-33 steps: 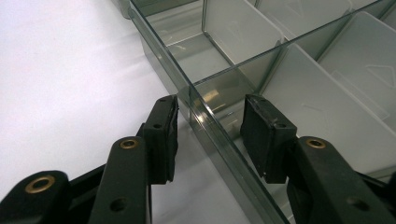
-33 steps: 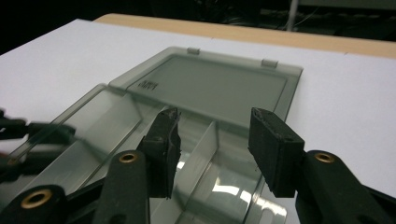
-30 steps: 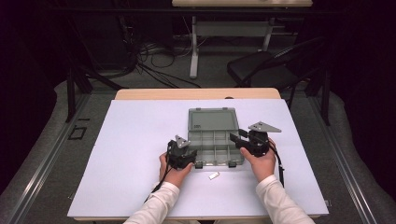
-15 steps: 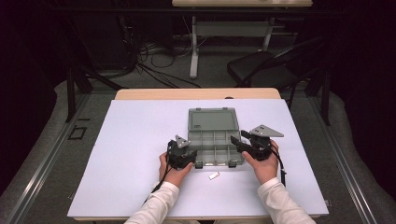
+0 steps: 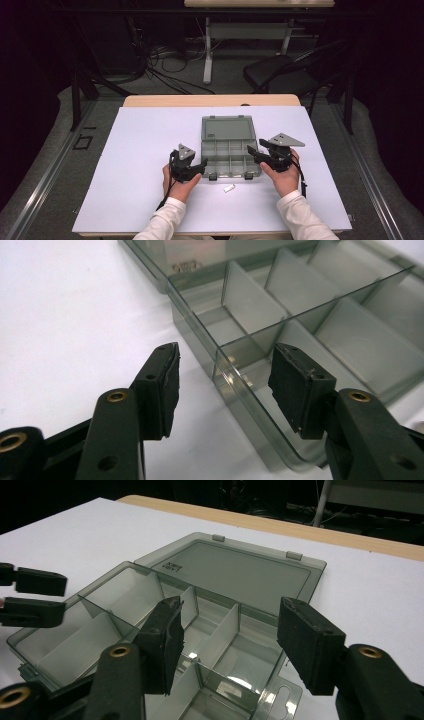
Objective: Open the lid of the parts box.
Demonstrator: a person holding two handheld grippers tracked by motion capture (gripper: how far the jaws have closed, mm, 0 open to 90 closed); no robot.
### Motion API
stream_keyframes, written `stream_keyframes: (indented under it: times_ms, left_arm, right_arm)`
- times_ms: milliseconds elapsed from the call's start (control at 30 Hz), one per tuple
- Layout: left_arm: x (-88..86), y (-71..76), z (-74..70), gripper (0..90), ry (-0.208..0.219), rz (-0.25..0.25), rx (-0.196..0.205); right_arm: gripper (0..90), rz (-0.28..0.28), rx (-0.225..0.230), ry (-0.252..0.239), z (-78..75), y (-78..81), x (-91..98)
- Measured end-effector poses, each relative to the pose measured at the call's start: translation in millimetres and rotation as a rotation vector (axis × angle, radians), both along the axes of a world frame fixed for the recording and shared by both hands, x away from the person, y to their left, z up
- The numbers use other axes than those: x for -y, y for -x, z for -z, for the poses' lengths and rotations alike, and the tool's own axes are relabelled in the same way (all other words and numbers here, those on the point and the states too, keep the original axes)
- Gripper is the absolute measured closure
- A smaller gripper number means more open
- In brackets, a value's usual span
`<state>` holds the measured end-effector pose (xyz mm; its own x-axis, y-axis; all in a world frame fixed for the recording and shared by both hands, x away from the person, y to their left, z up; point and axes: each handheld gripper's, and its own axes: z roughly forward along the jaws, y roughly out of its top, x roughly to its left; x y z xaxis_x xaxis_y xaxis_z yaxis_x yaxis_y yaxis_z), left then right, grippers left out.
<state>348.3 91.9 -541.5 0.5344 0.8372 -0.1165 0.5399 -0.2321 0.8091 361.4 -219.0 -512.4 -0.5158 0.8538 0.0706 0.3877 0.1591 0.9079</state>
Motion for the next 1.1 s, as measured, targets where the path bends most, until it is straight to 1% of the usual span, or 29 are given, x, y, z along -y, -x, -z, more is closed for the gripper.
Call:
stream_keyframes:
  times_ms: [67,100,133,200,233,267,300,333,400,500,600,633,667,733,767,833,900,967,1000,1100]
  left_arm:
    - [-5.4,3.4,-2.5,44.7,0.037,0.003,0.000]
    - [-8.5,4.6,-3.7,43.3,0.063,0.016,-0.011]
    - [-11.4,5.3,-4.2,42.5,0.092,0.031,-0.012]
    - [-15.6,8.2,-6.9,41.9,0.108,0.036,-0.013]
    - [-17.3,9.5,-7.9,41.2,0.119,0.036,-0.005]
    - [-19.6,11.1,-9.9,39.3,0.144,0.039,0.007]
    - [-20.7,11.8,-11.2,36.7,0.155,0.042,0.014]
    - [-22.2,12.2,-13.0,31.7,0.180,0.055,0.016]
    - [-23.9,14.4,-16.2,30.8,0.197,0.063,0.032]
    - [-24.1,16.6,-19.0,29.4,0.189,0.082,0.038]
    - [-22.2,17.3,-18.5,29.5,0.183,0.091,0.023]
    - [-21.2,17.8,-18.1,29.5,0.180,0.086,0.021]
    - [-21.0,18.2,-18.4,29.4,0.169,0.088,0.014]
    - [-19.6,18.4,-17.9,28.7,0.171,0.093,0.014]
    - [-19.3,18.6,-17.8,28.6,0.170,0.106,0.016]
    - [-18.4,19.6,-18.4,23.9,0.172,0.125,0.021]
    - [-17.2,20.7,-19.3,22.9,0.170,0.141,0.028]
    - [-15.4,21.7,-20.2,21.7,0.157,0.138,0.034]
    - [-15.0,21.9,-20.7,21.8,0.143,0.138,0.036]
    - [-13.9,22.0,-19.9,21.7,0.143,0.130,0.035]
  right_arm:
    - [40.7,0.001,-0.004,-0.014,-0.4,0.2,0.3]
    - [39.5,0.005,-0.006,-0.023,-0.2,0.2,0.3]
    - [38.5,0.006,-0.007,-0.031,0.0,-0.1,0.5]
    - [37.6,0.010,-0.015,-0.038,-0.7,0.0,1.3]
    - [37.5,0.011,-0.021,-0.046,-1.3,0.4,1.7]
    - [37.4,0.011,-0.017,-0.049,-1.4,0.3,2.1]
    - [37.3,0.011,-0.023,-0.057,-2.0,0.6,2.6]
    - [37.2,-0.005,-0.032,-0.074,-2.2,-0.1,4.0]
    - [37.2,-0.008,-0.036,-0.079,-2.3,-0.1,4.3]
    - [36.8,-0.011,-0.032,-0.078,-2.5,0.2,3.9]
    - [35.6,-0.010,-0.028,-0.080,-3.5,0.8,3.6]
    - [33.8,-0.010,-0.024,-0.082,-4.1,1.1,3.8]
    - [31.2,-0.021,-0.020,-0.079,-4.1,1.5,4.0]
    - [30.9,-0.018,-0.013,-0.080,-5.2,1.9,5.0]
    - [29.6,-0.022,-0.012,-0.082,-5.4,2.1,5.6]
    - [26.1,-0.032,-0.013,-0.096,-6.1,2.6,6.9]
    - [24.5,-0.036,-0.017,-0.104,-6.9,3.1,7.9]
    - [23.1,-0.043,-0.012,-0.108,-7.1,3.4,8.0]
    - [23.1,-0.045,-0.010,-0.108,-7.2,3.5,8.0]
    - [23.1,-0.043,-0.006,-0.109,-7.6,3.8,8.2]
